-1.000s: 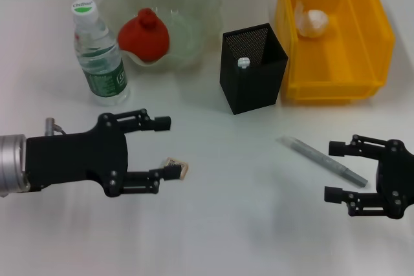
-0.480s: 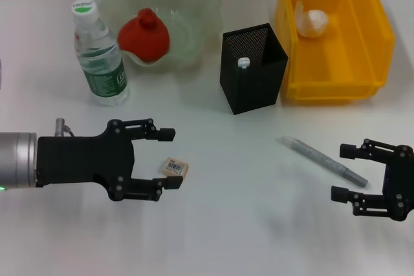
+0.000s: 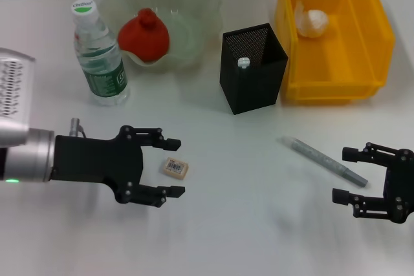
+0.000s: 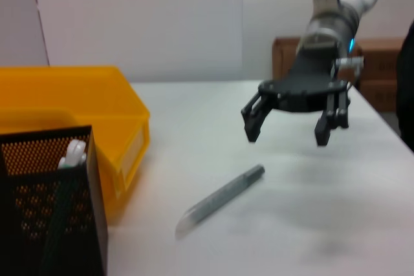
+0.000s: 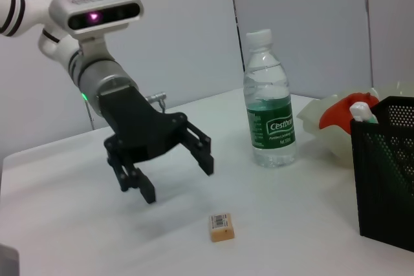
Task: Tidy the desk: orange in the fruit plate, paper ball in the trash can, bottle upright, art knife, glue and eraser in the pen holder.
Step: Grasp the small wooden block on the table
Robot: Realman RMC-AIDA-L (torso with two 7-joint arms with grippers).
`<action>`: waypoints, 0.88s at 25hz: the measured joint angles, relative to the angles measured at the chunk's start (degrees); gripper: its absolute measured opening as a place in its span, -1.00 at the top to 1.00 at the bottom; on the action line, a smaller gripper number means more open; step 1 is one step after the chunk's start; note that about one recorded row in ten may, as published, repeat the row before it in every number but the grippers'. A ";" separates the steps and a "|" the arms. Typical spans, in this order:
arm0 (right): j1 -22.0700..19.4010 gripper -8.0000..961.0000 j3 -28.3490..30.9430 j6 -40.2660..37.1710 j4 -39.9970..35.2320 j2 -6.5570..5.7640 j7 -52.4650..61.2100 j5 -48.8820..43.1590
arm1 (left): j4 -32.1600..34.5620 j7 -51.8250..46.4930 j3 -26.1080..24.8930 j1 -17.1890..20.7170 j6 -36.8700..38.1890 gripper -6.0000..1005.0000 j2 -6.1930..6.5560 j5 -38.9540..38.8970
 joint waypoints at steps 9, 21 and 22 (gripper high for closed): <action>0.07 -0.70 0.00 0.50 -0.01 0.63 -1.04 0.00 | 0.58 -0.92 0.00 -3.67 -4.31 -0.55 -1.01 5.69; 0.61 -0.70 0.06 1.17 0.08 0.74 -1.13 0.03 | 1.06 -4.01 0.50 -8.54 -5.68 -0.55 -1.13 10.58; 0.63 -0.70 0.06 1.23 0.09 0.73 -1.14 0.08 | 1.05 -4.17 0.79 -9.20 -6.17 -0.55 -1.14 10.99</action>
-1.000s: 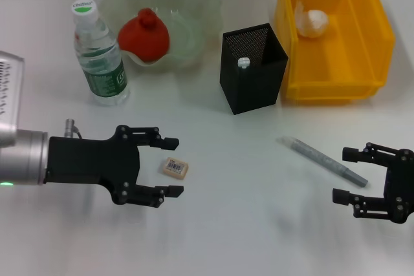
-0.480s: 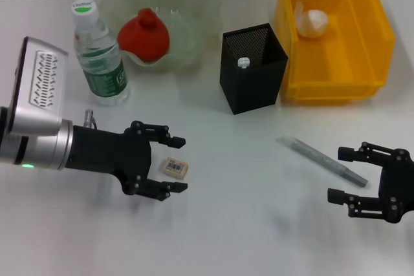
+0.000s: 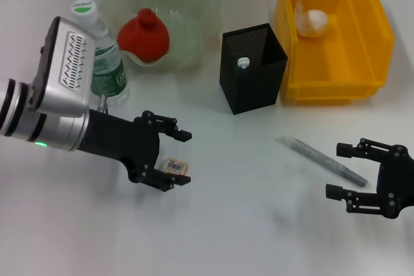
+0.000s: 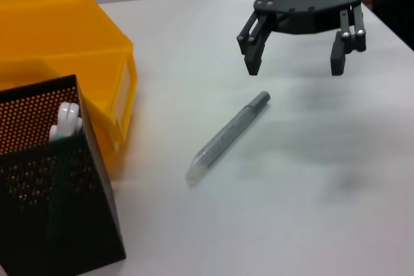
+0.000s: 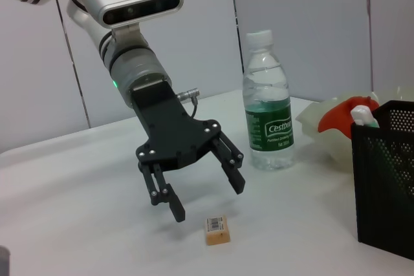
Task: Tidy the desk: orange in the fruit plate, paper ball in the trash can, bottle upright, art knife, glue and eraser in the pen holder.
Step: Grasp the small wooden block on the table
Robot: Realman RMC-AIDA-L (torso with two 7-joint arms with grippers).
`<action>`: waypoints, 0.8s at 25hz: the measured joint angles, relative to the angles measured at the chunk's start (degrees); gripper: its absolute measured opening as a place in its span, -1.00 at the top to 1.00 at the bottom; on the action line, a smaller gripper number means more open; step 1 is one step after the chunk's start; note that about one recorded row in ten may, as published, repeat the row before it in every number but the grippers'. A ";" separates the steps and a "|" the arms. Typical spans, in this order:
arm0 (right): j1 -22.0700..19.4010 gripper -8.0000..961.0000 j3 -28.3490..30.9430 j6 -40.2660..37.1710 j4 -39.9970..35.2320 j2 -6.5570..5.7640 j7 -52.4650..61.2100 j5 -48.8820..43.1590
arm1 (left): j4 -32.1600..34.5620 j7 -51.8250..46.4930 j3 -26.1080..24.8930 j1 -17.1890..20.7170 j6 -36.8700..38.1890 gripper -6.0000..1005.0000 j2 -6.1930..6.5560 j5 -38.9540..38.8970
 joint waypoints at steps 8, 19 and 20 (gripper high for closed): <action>0.65 -0.70 0.03 0.28 0.00 0.00 -0.16 0.32 | -0.31 -0.74 4.66 -0.85 -3.57 -0.55 -0.27 0.59; 1.14 -0.70 0.02 0.37 0.00 0.23 -0.21 0.36 | -0.17 -1.23 7.11 -1.74 -6.03 -0.12 -0.36 1.15; 1.12 -0.70 0.02 0.40 0.00 0.31 -0.22 0.36 | -0.40 -1.33 7.22 -1.98 -6.66 -0.10 -0.39 1.49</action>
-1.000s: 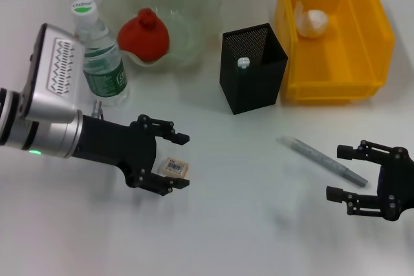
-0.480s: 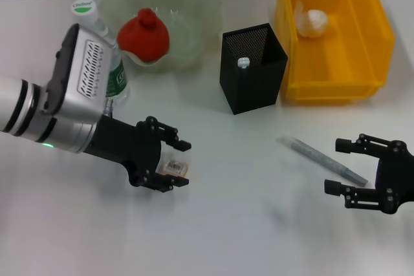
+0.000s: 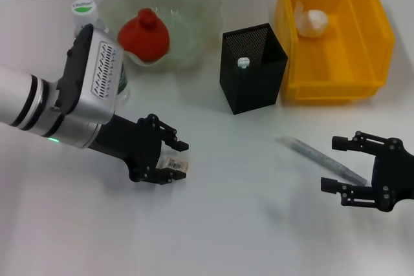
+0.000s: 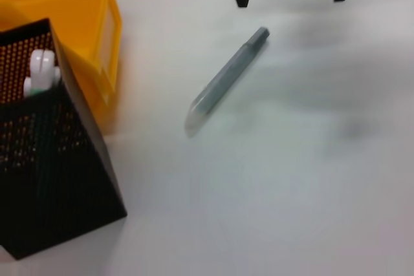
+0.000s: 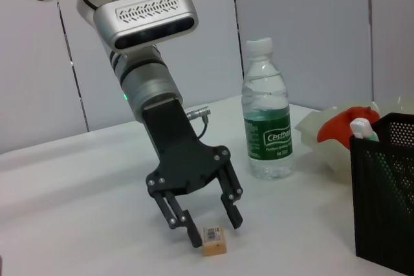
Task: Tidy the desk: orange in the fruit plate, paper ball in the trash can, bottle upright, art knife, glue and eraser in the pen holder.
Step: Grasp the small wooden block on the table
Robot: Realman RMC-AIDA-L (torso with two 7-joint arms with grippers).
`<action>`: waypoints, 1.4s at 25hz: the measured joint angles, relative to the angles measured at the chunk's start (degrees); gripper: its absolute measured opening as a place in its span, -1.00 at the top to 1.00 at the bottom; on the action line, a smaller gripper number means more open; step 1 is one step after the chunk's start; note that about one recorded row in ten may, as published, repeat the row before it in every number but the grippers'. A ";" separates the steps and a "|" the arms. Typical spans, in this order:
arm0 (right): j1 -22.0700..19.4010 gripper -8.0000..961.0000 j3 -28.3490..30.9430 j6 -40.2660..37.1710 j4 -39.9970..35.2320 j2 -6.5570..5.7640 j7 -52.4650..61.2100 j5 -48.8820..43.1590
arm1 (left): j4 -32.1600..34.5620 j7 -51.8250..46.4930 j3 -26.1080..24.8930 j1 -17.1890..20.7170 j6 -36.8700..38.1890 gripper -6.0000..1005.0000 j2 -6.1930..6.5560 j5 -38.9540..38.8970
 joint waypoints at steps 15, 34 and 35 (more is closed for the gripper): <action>0.02 -0.70 0.09 0.82 0.00 0.31 -0.09 0.01 | -0.14 -1.43 2.03 -0.48 -0.37 0.01 -0.04 0.65; -0.12 -0.70 0.56 0.51 0.00 0.40 -0.08 0.10 | 0.15 -2.30 3.68 -0.95 -0.32 0.25 -0.03 0.60; -0.15 -0.70 0.58 0.51 0.00 0.40 -0.08 0.10 | 0.16 -2.31 3.68 -0.96 -0.35 0.26 -0.03 0.60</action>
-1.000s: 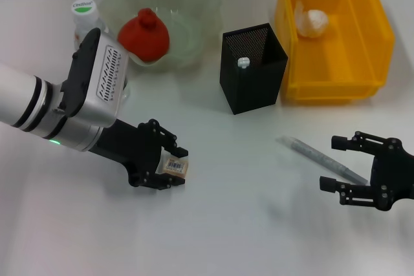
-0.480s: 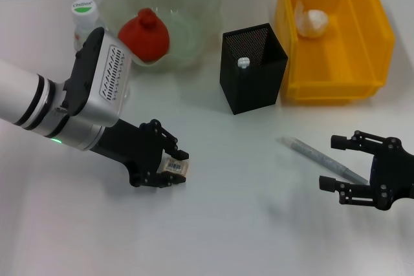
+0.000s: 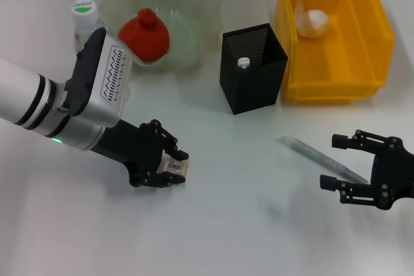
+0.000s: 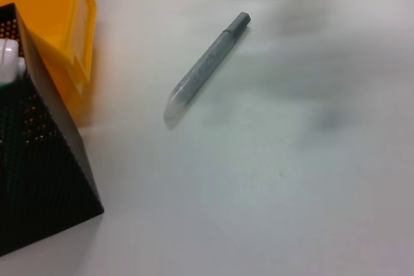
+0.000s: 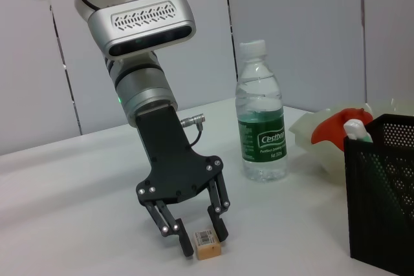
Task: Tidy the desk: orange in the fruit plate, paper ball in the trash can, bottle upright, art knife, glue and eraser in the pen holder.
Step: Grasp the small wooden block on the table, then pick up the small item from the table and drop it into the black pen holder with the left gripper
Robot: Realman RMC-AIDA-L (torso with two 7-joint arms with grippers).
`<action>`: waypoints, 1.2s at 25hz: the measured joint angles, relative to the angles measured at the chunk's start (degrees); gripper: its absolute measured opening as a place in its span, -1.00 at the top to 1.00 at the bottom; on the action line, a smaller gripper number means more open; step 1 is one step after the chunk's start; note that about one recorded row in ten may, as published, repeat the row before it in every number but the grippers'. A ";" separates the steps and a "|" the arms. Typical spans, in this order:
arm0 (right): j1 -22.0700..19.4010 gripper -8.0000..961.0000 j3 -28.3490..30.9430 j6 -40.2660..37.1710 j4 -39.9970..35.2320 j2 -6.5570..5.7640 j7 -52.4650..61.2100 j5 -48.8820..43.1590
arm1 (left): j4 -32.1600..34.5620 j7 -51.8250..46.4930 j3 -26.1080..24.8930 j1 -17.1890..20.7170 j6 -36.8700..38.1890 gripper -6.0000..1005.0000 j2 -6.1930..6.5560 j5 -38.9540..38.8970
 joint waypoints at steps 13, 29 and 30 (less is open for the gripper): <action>-0.02 -0.70 0.04 -0.17 0.00 0.00 -0.01 0.00 | 0.00 0.33 0.79 -0.14 0.23 0.41 -0.09 -0.06; 0.10 -0.70 0.80 -0.31 -0.01 0.00 -0.01 0.00 | 1.71 1.34 -3.72 1.65 7.02 0.46 0.10 -3.63; 0.15 -0.70 1.00 -0.45 -0.01 0.00 -0.01 0.00 | 1.71 1.38 -4.32 2.01 7.31 0.46 0.13 -4.55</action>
